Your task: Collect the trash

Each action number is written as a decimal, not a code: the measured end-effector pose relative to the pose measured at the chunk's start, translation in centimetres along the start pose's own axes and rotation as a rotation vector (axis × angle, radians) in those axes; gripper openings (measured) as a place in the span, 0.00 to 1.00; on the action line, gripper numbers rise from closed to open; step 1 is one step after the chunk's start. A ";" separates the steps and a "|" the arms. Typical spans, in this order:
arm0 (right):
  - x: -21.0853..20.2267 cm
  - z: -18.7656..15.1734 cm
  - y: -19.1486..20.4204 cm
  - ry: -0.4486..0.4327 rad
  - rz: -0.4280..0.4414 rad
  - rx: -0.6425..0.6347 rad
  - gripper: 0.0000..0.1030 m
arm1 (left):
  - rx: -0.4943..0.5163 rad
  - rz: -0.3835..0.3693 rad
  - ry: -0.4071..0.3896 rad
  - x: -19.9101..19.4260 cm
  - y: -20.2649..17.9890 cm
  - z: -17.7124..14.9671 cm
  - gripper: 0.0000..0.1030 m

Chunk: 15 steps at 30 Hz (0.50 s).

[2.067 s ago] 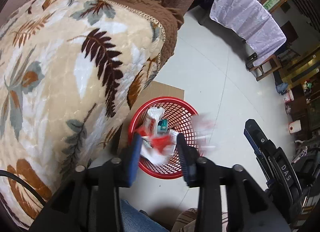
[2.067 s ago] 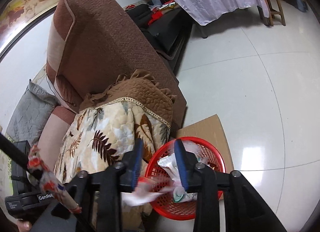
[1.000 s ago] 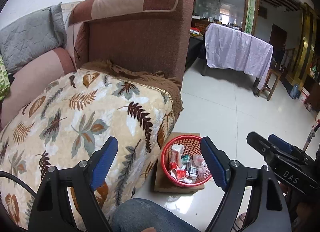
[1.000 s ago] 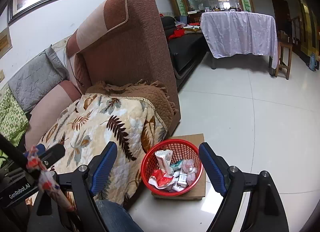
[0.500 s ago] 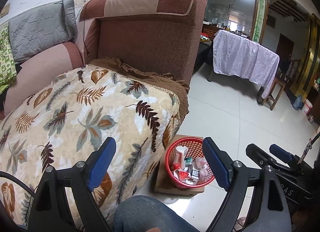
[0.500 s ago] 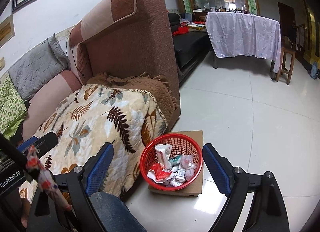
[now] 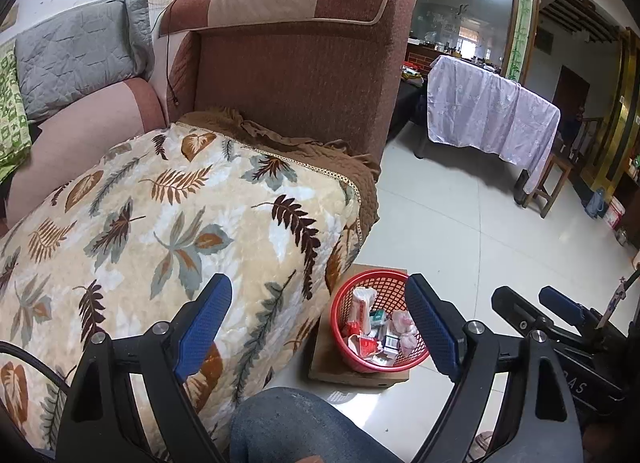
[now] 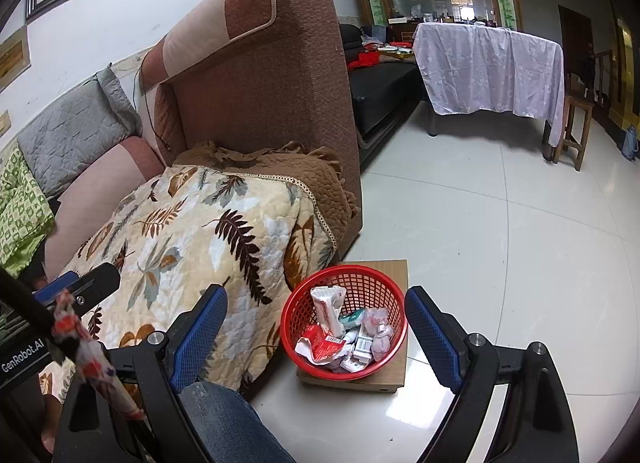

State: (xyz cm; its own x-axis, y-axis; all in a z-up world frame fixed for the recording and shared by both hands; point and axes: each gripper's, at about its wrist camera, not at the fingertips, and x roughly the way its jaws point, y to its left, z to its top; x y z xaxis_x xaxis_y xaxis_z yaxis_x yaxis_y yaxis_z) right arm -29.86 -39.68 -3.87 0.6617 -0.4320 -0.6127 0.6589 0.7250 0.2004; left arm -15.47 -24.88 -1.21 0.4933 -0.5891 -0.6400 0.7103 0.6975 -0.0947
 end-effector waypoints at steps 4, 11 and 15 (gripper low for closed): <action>0.2 0.0 -0.1 0.001 -0.002 0.006 0.90 | -0.009 -0.006 0.021 0.5 0.1 -0.1 0.85; 0.3 0.0 -0.3 0.003 -0.004 0.006 0.90 | -0.010 0.003 0.022 0.7 0.3 -0.1 0.85; 0.4 0.0 -0.2 0.006 -0.004 0.007 0.90 | 0.000 0.013 0.021 0.9 0.2 -0.2 0.85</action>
State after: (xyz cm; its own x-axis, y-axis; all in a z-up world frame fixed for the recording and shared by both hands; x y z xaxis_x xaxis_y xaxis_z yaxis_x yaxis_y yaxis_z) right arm -29.74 -40.03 -4.14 0.6569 -0.4316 -0.6183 0.6642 0.7193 0.2036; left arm -15.06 -25.17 -1.94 0.4916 -0.5714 -0.6571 0.7039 0.7050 -0.0865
